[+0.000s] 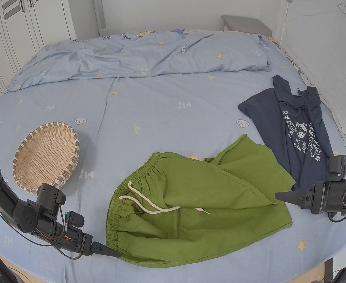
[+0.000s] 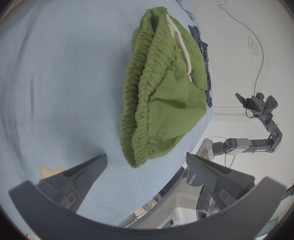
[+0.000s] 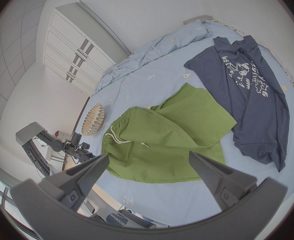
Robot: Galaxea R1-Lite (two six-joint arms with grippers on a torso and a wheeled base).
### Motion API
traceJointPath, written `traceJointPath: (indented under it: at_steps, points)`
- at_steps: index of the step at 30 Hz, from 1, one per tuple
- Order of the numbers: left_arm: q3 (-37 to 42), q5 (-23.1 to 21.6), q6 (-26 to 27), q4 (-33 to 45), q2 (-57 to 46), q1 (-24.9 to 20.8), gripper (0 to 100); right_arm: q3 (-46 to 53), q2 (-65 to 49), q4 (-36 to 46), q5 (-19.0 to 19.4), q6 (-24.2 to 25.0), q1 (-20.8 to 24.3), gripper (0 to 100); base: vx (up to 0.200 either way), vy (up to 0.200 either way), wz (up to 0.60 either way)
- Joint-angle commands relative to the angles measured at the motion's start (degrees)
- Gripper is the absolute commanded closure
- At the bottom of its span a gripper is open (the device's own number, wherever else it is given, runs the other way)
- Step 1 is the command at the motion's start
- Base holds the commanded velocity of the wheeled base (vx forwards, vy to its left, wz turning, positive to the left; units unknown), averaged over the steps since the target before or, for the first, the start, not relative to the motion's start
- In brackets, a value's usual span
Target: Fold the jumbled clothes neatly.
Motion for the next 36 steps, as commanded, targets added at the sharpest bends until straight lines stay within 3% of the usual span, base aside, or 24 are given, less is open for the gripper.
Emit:
traceJointPath:
  at_steps: [1, 7, 9, 12, 13, 22, 32, 34, 36]
  points:
    - [-0.83, 0.02, -0.76, -1.21, 2.25, -0.18, 0, 0.16, 0.15, -0.08, 0.01, -0.06, 0.02, 0, 0.000, 0.000, 0.00]
    - [-0.91, -0.07, -3.66, -4.11, 3.13, -2.64, 0, 0.34, 0.42, -0.17, 0.01, -0.06, 0.02, 0, 0.000, 0.000, 0.00]
    - [-0.21, -0.07, -7.97, -8.06, 3.22, -5.02, 0, 0.60, 0.94, -0.96, 0.01, -0.06, 0.02, 0, 0.000, 0.000, 0.00]
    - [0.14, -0.07, -9.37, -9.64, 3.22, -5.72, 0, 1.13, 1.56, -1.75, -0.07, -0.06, 0.02, 0, 0.000, 0.000, 0.00]
    - [0.58, 0.02, -9.55, -10.17, 3.13, -5.63, 100, 1.30, 1.82, -2.19, -0.07, -0.06, 0.02, 0, 0.000, 0.000, 0.00]
    - [1.81, -0.15, -9.64, -10.00, 1.37, -4.84, 100, 1.39, 1.38, -2.63, -0.07, 0.11, -0.07, 0, 0.000, 0.000, 0.00]
    - [6.56, -2.18, -9.02, -9.91, -2.41, 3.51, 100, 4.82, 0.33, -2.10, 0.10, 0.47, -1.65, 0, 0.000, 0.000, 0.00]
    - [7.88, -4.29, -8.67, -10.17, -2.67, 7.11, 100, 8.07, 1.38, -2.37, 2.03, 0.11, -6.40, 0, 0.000, 0.000, 0.00]
    - [8.93, -4.81, -7.88, -10.17, -2.84, 8.43, 100, 10.18, 3.32, -2.37, 7.31, -0.15, -10.70, 0, 0.000, 0.000, 0.00]
